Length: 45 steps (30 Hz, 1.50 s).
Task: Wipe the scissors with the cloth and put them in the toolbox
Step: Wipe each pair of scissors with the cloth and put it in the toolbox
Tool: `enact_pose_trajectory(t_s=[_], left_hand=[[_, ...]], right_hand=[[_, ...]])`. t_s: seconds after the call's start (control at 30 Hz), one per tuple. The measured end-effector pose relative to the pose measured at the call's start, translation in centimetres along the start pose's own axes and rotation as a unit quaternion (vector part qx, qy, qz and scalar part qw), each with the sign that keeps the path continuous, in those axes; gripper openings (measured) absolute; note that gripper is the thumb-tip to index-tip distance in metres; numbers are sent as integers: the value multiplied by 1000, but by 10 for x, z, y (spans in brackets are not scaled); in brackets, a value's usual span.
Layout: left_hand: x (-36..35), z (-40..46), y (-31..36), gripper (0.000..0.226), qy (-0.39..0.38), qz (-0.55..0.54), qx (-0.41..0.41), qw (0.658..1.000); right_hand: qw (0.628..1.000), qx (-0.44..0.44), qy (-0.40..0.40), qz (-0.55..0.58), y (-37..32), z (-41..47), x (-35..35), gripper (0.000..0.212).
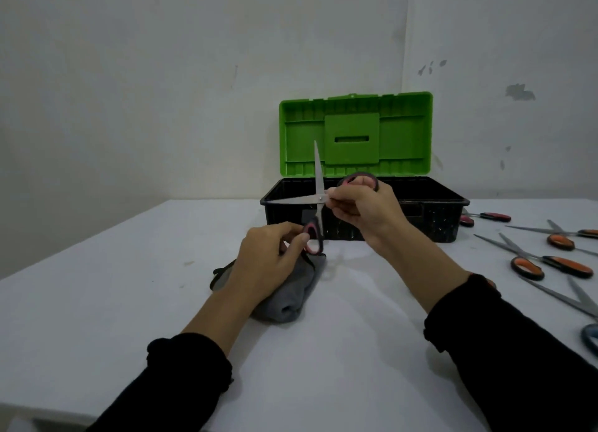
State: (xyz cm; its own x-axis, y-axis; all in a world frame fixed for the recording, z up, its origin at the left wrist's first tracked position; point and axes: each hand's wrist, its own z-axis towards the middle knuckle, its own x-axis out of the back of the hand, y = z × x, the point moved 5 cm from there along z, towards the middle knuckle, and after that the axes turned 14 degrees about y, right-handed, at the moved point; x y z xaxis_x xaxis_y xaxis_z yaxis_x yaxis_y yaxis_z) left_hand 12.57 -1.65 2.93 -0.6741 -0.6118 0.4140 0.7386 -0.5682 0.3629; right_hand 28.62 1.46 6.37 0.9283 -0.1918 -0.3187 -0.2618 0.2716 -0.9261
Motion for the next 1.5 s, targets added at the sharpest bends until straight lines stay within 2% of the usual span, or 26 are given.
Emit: enact_pose_trajectory(t_s=[0.13, 0.27, 0.3, 0.37, 0.43, 0.5, 0.57, 0.7, 0.83, 0.97, 1.17, 1.23, 1.27, 1.37, 1.43, 1.5], left_hand=[[2, 1, -1, 35, 25, -26, 24, 999], [8, 4, -8, 14, 69, -73, 99, 990], [8, 4, -11, 10, 68, -96, 127, 985], [6, 4, -15, 8, 62, -139, 169, 974], [5, 4, -16, 7, 64, -168, 193, 965], [6, 4, -16, 7, 68, -176, 199, 962], [6, 3, -17, 8, 67, -181, 203, 960], [6, 2, -21, 10, 56, -196, 222, 953], [7, 3, -18, 3, 70, -228, 244, 940], [8, 3, -18, 4, 88, -233, 256, 934], [6, 1, -15, 11, 67, -252, 266, 928], [4, 3, -15, 12, 60, -246, 253, 934], [3, 6, -14, 11, 55, -218, 230, 947], [-12, 15, -7, 13, -24, -67, 98, 993], [-35, 14, -5, 17, -113, 6, 28, 993], [-56, 11, -7, 22, -169, 41, 9, 985]], right_hand=[[996, -56, -30, 64, 6, -7, -11, 10], [992, -71, -42, 94, 4, -9, -11, 14], [995, -55, -37, 68, 3, -6, -8, 15], [997, 13, -33, -72, 3, 1, -1, 21], [968, 83, -51, -230, 7, 4, 1, 25], [942, 127, -73, -301, 9, 0, -2, 23], [920, 178, -62, -343, 8, -4, -6, 22], [896, 249, -46, -364, 6, -11, -13, 21], [892, 327, 48, -309, -3, -15, -10, 17], [843, 383, 2, -378, 0, -25, -19, 18], [834, 378, -8, -402, 2, -24, -17, 19], [826, 384, -4, -412, 0, -20, -15, 18], [820, 389, -2, -419, -1, -16, -13, 19], [795, 397, -11, -458, -6, 14, -9, 22], [779, 393, -23, -489, -9, 39, -5, 22], [769, 375, -36, -516, -10, 64, -1, 22]])
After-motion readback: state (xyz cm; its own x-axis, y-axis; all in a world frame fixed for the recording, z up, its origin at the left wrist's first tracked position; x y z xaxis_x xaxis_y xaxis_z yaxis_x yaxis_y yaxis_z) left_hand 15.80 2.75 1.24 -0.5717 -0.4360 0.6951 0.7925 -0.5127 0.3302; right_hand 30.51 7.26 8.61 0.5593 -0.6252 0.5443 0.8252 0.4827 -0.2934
